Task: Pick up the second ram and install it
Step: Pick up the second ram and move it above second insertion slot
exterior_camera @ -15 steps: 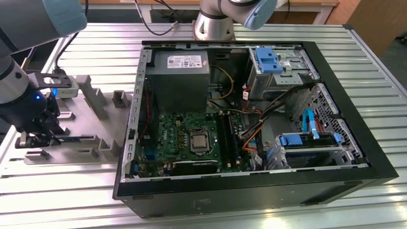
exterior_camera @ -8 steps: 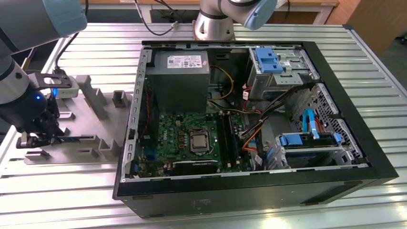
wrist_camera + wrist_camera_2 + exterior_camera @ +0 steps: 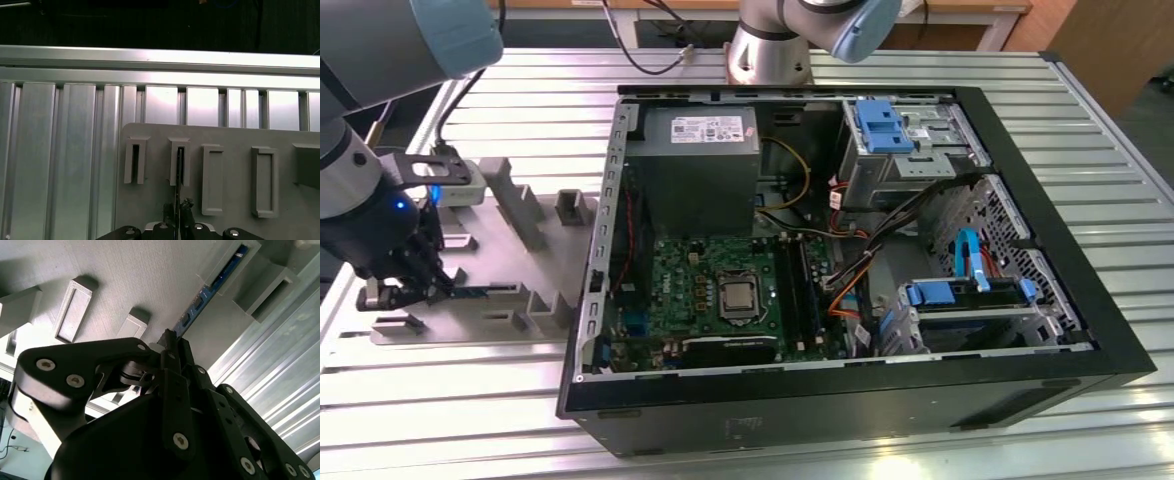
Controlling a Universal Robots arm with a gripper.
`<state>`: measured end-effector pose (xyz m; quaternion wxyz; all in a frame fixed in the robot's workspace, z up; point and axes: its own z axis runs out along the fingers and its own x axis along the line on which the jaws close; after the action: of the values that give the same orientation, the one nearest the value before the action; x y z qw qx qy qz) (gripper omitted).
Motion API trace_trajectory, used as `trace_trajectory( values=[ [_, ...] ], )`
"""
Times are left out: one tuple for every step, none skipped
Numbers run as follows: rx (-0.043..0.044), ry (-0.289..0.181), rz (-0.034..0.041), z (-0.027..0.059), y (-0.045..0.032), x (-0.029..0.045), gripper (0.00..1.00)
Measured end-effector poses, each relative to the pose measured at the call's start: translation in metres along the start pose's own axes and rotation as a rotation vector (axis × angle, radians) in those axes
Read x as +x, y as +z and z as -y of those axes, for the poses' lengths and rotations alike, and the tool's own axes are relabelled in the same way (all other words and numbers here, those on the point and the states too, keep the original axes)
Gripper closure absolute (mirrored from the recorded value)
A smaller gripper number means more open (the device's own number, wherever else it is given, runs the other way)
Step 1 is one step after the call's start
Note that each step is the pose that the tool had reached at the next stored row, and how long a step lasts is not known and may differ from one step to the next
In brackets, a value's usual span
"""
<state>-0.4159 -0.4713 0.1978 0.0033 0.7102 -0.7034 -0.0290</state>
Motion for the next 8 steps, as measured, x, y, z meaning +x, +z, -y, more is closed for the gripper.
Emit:
trace_trajectory(
  values=[
    [0.0,0.0,0.0,0.0,0.0001,0.0,0.81],
    [0.0001,0.0,0.0001,0.0001,0.0002,0.0,0.81],
    [0.0003,0.0,0.0002,0.0004,0.0003,0.0,0.81],
    [0.0002,0.0,0.0002,0.0013,0.0002,0.0,0.81],
    [0.0001,0.0,0.0,0.0021,0.0,0.0,0.81],
    [0.0002,0.0,0.0001,0.0024,0.0001,0.0,0.81],
    [0.0002,0.0,0.0001,0.0024,0.0001,0.0,0.81],
    [0.0001,0.0,0.0,0.0024,-0.0003,0.0,0.81]
  ],
)
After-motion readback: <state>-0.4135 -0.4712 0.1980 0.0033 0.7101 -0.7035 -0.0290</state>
